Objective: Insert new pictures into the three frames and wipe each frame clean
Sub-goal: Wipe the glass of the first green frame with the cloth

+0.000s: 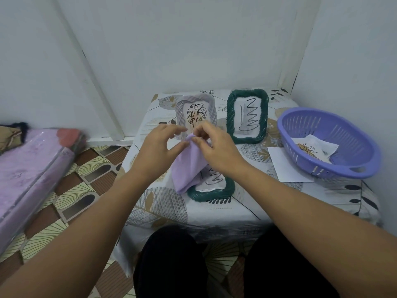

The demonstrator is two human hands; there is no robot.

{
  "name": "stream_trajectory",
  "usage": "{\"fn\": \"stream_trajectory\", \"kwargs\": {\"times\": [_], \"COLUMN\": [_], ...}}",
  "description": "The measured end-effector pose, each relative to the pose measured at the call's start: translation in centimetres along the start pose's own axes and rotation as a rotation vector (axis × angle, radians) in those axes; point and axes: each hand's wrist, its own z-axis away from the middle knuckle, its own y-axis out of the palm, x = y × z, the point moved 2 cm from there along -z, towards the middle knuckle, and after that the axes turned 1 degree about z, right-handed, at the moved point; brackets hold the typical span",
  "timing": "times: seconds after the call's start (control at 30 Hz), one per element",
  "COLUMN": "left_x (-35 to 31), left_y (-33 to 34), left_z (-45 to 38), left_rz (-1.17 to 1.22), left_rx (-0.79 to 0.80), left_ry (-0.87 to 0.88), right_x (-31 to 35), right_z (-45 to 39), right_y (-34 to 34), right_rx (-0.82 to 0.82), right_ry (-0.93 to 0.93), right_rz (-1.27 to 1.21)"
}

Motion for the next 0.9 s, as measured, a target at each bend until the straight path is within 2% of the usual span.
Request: {"fn": "stream_trajectory", "kwargs": {"times": [0.07, 0.17, 0.23, 0.3, 0.4, 0.53, 0.63, 0.77, 0.83, 0.9], "left_x": [-0.2, -0.8, -1.3, -1.5, -1.4, -1.9, -2.0, -1.2, -1.2, -1.3], "left_y": [0.0, -0.1, -0.4, -1.1, -2.2, -2.5, -3.2, -4.6, -4.7, -4.7], "left_z": [-0.3, -1.3, -2.0, -2.7, -3.3, -3.4, -3.5, -3.7, -3.5, -3.2], "left_rz": [-0.007, -0.001, 0.081, 0.169, 0.212, 0.199, 0.378, 0.529, 0.539, 0.539], "left_rx": [0.033, 0.201, 0.333, 0.390, 0.393, 0.390, 0.296, 0.130, 0.185, 0.364], "left_ry": [0.005, 0.006, -0.040, -0.105, -0.129, -0.065, -0.125, -0.250, -0.268, -0.337], "right_x": [0.5, 0.6, 0.7, 0.7, 0.3, 0.1, -0.2, -1.1, -1.1, -1.2], "right_z": [0.1, 0.0, -0.2, -0.4, -0.6, -0.9, -0.8, 0.0, 0.1, 0.0], "right_y": [-0.2, -0.3, -0.4, -0.5, -0.9, -1.4, -2.2, -3.2, -3.4, -3.7], "right_rx": [0.039, 0.076, 0.100, 0.118, 0.099, 0.093, 0.081, 0.149, 0.151, 0.095], "right_ry": [0.016, 0.034, 0.044, 0.077, 0.131, 0.165, 0.207, 0.252, 0.257, 0.250], "right_rz": [-0.036, -0.075, -0.132, -0.212, -0.317, -0.438, -0.496, -0.418, -0.368, -0.337]}}
